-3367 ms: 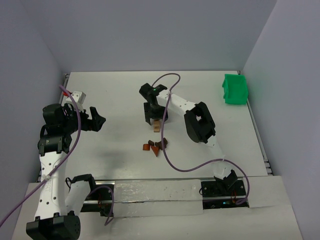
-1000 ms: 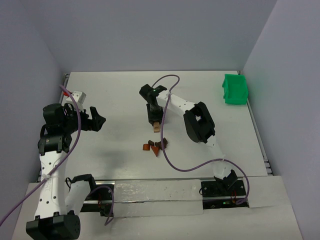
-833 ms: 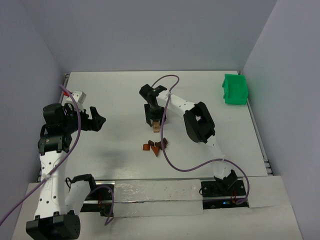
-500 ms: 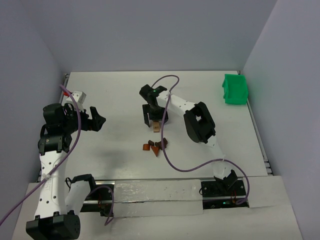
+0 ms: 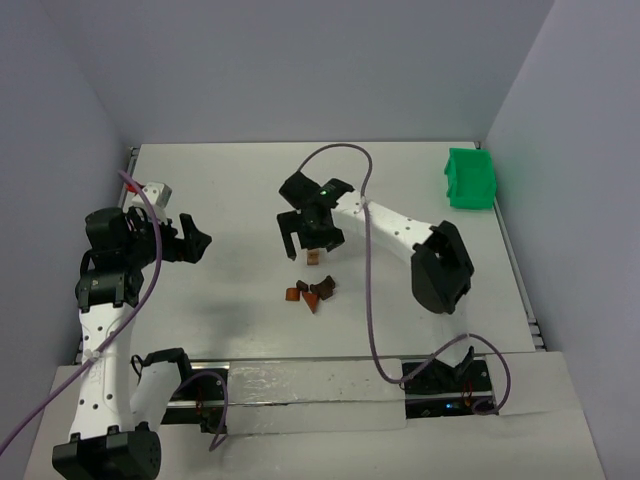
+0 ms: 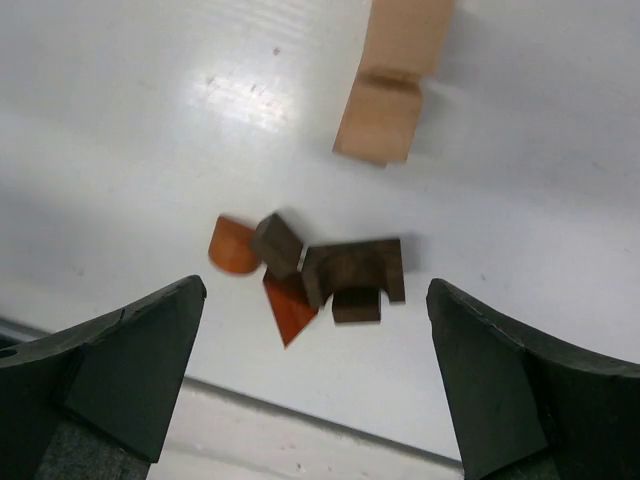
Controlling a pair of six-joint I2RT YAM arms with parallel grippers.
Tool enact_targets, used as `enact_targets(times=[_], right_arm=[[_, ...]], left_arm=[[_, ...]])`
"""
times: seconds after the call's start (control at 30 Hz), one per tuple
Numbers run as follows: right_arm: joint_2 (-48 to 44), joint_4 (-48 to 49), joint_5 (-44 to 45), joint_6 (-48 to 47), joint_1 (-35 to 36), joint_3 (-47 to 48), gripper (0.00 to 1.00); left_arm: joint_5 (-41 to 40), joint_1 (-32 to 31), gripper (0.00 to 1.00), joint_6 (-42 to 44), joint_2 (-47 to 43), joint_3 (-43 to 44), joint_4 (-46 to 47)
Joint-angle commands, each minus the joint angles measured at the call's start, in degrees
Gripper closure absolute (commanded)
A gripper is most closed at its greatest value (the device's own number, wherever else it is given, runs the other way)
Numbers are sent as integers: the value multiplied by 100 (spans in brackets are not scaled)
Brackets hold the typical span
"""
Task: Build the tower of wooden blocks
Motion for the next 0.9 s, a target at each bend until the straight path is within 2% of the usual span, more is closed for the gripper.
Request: enact_targets(times=[0.0, 0.27, 0.33, 0.5, 0.73, 0.87], right_arm=[[-1187, 376, -40, -588, 288, -418, 0], [-2052, 255, -1051, -2295, 504, -647, 2], [-2147, 127, -1296, -2683, 511, -819, 8], [-2283, 132, -1020, -3600, 511, -1416, 20], [-2082, 8, -1437, -3831, 538, -1373, 24], [-1821, 79, -1458, -3721, 546, -1408, 31]], left_arm=[[28, 44, 1, 12, -82, 76, 191], [122, 47, 1, 63, -180, 76, 175], [184, 47, 1, 79, -197, 76, 157], [338, 43, 2, 133, -204, 68, 135], [487, 49, 3, 177, -181, 59, 100], [487, 40, 3, 177, -172, 59, 100]])
